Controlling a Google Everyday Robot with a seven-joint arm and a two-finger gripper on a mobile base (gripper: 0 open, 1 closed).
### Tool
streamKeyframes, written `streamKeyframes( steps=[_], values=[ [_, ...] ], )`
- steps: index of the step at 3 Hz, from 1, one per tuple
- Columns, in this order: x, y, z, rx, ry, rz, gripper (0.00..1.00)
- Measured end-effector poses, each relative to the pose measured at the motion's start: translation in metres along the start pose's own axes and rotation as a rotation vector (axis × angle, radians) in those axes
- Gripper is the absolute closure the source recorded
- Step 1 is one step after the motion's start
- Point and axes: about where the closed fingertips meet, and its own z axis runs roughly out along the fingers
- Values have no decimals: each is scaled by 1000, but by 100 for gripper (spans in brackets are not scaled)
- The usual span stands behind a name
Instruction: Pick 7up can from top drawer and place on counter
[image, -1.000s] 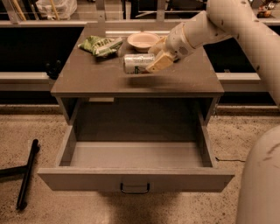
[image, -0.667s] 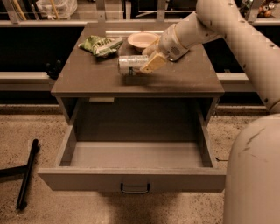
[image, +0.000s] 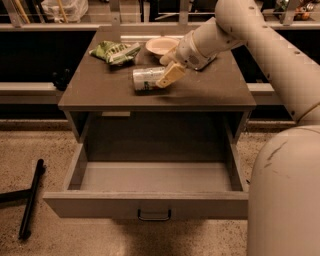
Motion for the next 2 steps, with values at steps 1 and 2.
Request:
streamKeyframes(
  steps=[1, 2],
  values=[
    [4, -2, -3, 24, 12, 16, 0],
    [16, 1, -30, 85, 31, 36, 0]
  ],
)
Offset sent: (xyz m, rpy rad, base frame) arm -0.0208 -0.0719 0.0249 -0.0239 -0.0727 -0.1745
